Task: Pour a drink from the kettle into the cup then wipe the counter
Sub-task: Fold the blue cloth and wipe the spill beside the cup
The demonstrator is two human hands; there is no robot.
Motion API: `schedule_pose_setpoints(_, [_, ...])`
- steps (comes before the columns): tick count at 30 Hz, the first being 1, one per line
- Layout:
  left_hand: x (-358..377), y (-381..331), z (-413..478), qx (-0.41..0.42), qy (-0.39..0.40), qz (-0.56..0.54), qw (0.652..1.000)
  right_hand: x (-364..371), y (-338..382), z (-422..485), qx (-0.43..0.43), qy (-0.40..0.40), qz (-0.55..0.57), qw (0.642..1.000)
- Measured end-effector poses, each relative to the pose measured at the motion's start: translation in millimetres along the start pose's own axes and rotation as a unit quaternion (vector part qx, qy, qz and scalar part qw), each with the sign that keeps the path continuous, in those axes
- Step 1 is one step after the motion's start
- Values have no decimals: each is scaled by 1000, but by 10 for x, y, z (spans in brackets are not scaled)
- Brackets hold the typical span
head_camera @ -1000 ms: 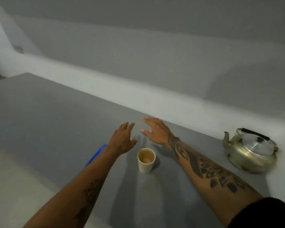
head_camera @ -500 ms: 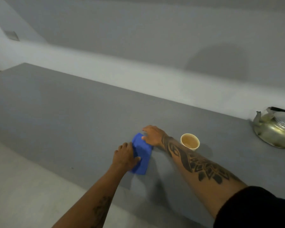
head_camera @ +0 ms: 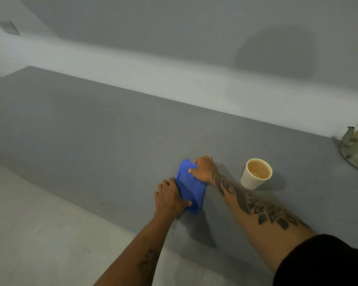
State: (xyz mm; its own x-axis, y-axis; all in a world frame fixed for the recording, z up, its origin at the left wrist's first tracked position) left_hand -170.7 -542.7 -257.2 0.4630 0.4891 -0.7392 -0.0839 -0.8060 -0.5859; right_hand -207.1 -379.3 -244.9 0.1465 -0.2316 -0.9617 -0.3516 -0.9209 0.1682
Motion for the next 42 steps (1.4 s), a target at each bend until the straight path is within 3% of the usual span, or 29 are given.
schedule_pose_setpoints(3, [-31, -8, 36, 5, -6, -2, 1000, -139, -3, -145, -7, -28, 149, 988])
schedule_pose_setpoints(7, [-18, -40, 99, 18, 3, -38, 999, -459, -9, -470, -52, -19, 255, 965])
schedule_pose_setpoints(10, [92, -126, 126, 47, 52, -144, 987, -795, -109, -809, -98, -31, 346, 933])
schedule_pose_setpoints(13, [217, -366, -60, 82, 114, -292, 946, -1094, -367, -1179, -114, -54, 412, 902])
schedule_pose_setpoints(18, [646, -1085, -526, 139, 210, -403, 880, -1457, -1169, -1812, -78, -106, 461, 877])
schedule_pose_setpoints(23, [1295, -1699, -947, 114, 245, -456, 848, -1517, -2238, -2233, 40, -159, 517, 840])
schedule_pose_setpoints(29, [2156, -1947, -1280, -7, 277, -442, 853, -1123, -3228, -2446, 191, -176, 477, 840])
schedule_pose_setpoints(34, [2494, -1984, -1419, -47, 264, -417, 868, -641, -3642, -2307, 244, -159, 383, 877])
schedule_pose_setpoints(38, [2560, -1944, -1442, -20, 262, -342, 902, -467, -3649, -2112, 232, -151, 296, 914])
schedule_pose_setpoints(42, [2356, -1809, -1320, 63, 237, -258, 934, -385, -3535, -2167, 236, -225, 137, 936])
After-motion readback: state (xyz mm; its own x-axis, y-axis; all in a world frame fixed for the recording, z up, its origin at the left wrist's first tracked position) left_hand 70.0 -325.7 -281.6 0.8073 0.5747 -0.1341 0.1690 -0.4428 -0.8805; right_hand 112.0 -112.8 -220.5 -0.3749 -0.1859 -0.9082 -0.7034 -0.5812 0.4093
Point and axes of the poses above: each hand's wrist, its own z-axis towards the middle knuckle, its own x-axis out of the palm, y = z × x, the point moved 8 cm from there along z, towards the middle knuckle, and after that the axes turned 14 degrees about -z, right-handed, at the moved point
